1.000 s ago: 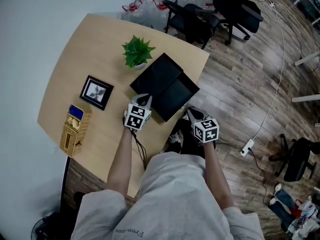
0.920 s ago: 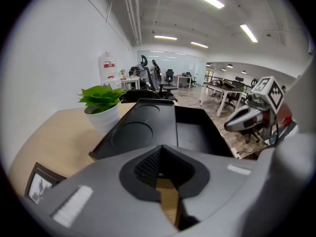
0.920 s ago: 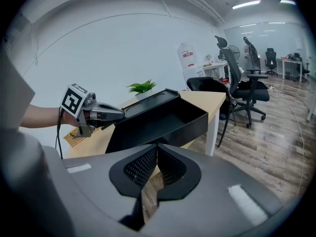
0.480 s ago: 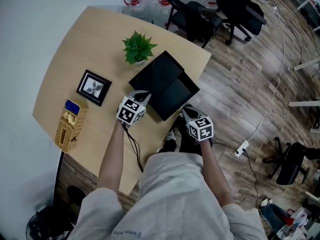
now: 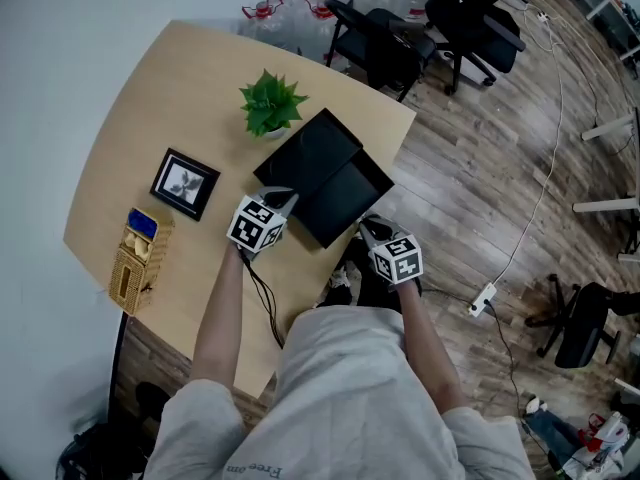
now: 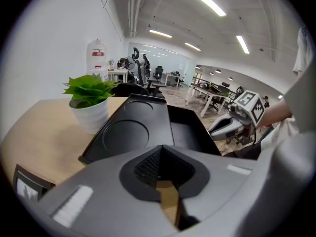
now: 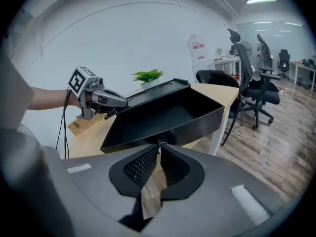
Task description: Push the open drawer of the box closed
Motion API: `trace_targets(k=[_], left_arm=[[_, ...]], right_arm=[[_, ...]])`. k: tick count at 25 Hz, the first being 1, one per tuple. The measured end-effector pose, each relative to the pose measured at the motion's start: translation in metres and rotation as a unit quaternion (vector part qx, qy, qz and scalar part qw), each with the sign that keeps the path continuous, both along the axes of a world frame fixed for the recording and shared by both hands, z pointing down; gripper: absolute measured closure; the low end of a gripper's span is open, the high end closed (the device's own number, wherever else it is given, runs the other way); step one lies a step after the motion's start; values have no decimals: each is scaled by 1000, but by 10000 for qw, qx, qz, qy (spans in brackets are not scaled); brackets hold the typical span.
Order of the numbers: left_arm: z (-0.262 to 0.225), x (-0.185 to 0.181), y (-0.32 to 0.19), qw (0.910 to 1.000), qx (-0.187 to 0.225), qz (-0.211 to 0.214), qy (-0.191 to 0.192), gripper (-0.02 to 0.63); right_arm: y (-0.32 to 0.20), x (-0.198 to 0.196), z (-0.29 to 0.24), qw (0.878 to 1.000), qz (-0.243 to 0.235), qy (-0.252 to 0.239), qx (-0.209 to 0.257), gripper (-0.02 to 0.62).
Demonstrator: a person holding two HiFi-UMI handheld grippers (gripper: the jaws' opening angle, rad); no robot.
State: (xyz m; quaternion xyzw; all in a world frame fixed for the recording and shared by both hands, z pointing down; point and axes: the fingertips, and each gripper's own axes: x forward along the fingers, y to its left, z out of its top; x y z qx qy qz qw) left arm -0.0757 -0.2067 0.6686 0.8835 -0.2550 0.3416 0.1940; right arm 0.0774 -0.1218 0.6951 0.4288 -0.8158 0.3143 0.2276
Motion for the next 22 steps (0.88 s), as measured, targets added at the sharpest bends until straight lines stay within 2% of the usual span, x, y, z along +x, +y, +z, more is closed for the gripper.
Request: trace_targets(k=[6, 10, 22], left_arm=[[-2, 0, 0, 9999, -14, -111, 112, 554], [-4, 1, -2, 9998, 25, -128, 155, 554], [-5, 1, -3, 9990, 117, -309, 286, 554]], right_arm=[[1, 0, -1, 9998, -161, 52, 76, 585], [5, 2, 4, 9993, -278, 263, 24, 544], [-7, 0, 13, 9960, -497, 741, 74, 518]])
